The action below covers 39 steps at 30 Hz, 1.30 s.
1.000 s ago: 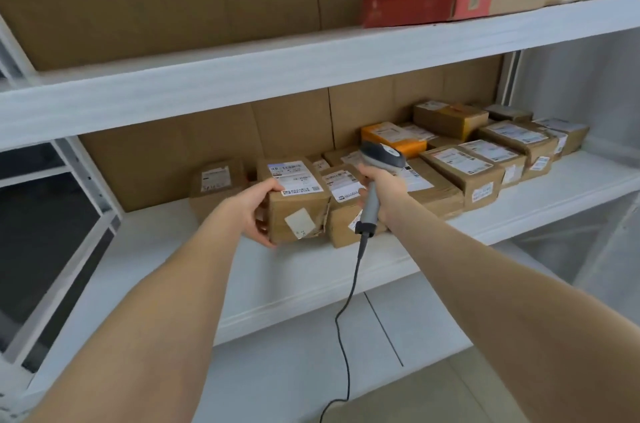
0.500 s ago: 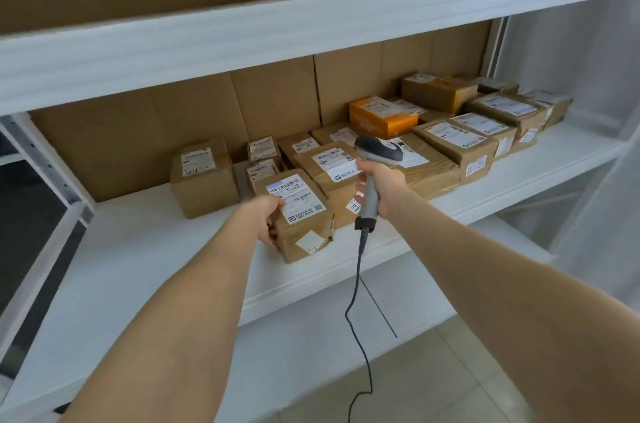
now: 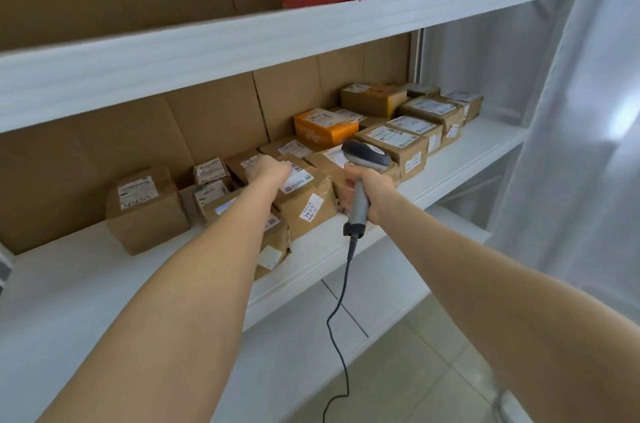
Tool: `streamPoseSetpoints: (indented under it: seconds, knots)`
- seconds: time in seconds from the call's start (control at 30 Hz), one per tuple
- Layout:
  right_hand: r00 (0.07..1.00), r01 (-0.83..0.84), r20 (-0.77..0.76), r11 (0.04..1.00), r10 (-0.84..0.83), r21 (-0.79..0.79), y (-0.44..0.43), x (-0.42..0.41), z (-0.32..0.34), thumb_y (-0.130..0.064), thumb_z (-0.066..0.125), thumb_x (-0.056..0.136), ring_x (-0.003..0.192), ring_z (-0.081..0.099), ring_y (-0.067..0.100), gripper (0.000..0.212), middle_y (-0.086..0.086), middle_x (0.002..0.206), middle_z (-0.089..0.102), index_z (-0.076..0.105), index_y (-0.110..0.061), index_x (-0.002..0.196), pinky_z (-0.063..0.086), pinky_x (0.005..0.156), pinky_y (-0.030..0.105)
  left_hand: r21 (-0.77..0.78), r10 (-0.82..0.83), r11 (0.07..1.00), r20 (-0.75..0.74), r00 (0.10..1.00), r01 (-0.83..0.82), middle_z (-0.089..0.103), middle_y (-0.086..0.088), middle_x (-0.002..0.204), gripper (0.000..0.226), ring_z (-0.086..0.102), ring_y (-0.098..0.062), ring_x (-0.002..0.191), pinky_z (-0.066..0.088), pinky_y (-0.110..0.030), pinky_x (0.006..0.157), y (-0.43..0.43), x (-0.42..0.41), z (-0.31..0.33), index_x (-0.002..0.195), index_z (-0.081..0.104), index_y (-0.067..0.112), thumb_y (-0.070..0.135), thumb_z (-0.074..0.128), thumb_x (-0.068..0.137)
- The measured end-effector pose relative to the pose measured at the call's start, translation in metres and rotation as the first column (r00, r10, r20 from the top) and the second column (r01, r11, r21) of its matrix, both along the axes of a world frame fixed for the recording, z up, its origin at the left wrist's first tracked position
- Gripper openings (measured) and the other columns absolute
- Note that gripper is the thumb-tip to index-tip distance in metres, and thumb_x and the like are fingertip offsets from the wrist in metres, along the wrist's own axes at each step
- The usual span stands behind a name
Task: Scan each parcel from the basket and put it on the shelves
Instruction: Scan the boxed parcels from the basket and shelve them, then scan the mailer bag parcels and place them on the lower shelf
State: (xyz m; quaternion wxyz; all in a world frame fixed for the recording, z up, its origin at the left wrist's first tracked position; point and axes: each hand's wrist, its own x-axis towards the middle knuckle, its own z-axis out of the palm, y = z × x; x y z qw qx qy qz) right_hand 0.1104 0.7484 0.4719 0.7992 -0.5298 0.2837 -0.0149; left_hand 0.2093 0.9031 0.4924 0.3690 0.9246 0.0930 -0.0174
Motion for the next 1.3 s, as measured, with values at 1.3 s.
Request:
streamPoseSetpoints:
  seconds: [1.3]
  knots:
    - [0.616, 0.774, -0.307, 0.487, -0.725, 0.404, -0.471, -0.355, -0.262, -0.039, 0.075, 0.083, 0.085, 0.066, 0.022, 0.032, 0.005, 0.082, 0.068, 0.065, -0.013, 0.097, 0.054, 0.084, 0.044, 0.036, -0.801, 0.503, -0.358, 0.481, 0.864, 0.036, -0.014, 0.145, 0.050, 0.050, -0.027, 0.120, 0.039, -0.032, 0.099, -0.598, -0.313, -0.254, 0.139, 0.044, 0.012, 0.018, 0.054, 0.091]
